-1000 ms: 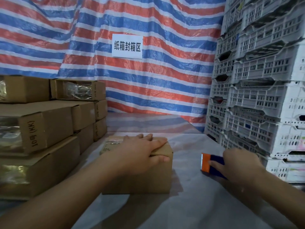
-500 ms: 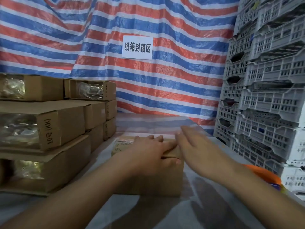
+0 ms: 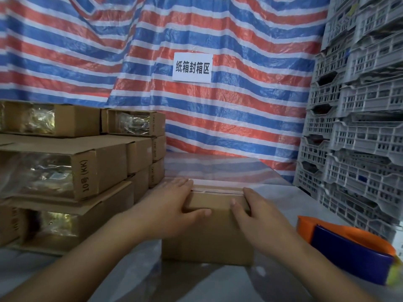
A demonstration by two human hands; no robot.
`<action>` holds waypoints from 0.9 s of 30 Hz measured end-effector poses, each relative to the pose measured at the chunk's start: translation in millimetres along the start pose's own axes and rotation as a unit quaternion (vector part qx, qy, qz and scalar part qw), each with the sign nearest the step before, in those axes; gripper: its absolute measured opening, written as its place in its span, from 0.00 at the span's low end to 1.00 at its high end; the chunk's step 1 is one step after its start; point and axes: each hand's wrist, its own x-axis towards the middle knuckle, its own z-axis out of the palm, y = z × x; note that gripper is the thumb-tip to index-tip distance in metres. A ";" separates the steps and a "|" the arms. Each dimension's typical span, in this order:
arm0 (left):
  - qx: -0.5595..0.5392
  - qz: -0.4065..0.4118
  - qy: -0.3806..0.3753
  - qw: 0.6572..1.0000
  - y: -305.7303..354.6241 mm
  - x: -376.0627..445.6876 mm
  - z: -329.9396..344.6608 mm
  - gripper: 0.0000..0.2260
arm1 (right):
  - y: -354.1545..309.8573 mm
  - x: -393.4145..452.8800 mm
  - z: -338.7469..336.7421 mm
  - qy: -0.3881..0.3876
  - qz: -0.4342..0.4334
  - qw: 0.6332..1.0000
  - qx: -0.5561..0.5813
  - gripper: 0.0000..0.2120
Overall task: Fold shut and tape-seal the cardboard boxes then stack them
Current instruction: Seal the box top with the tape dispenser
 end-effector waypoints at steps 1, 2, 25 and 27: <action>-0.033 -0.012 0.022 0.999 -3.0 -4.5 5.6 0.40 | 0.7 -1.0 1.5 0.003 0.005 1.000 0.007 0.20; -0.076 -0.021 0.051 0.996 -2.7 -8.6 10.7 0.41 | 0.5 -1.8 2.7 0.006 0.008 1.000 0.013 0.22; -0.506 -0.135 0.159 0.837 -9.4 -37.6 59.4 0.20 | 14.4 -19.2 30.5 -0.016 0.158 0.924 0.347 0.20; -0.514 -0.132 0.156 0.833 -13.6 -35.2 58.9 0.19 | 19.6 -18.6 29.2 -0.033 0.155 0.934 0.319 0.23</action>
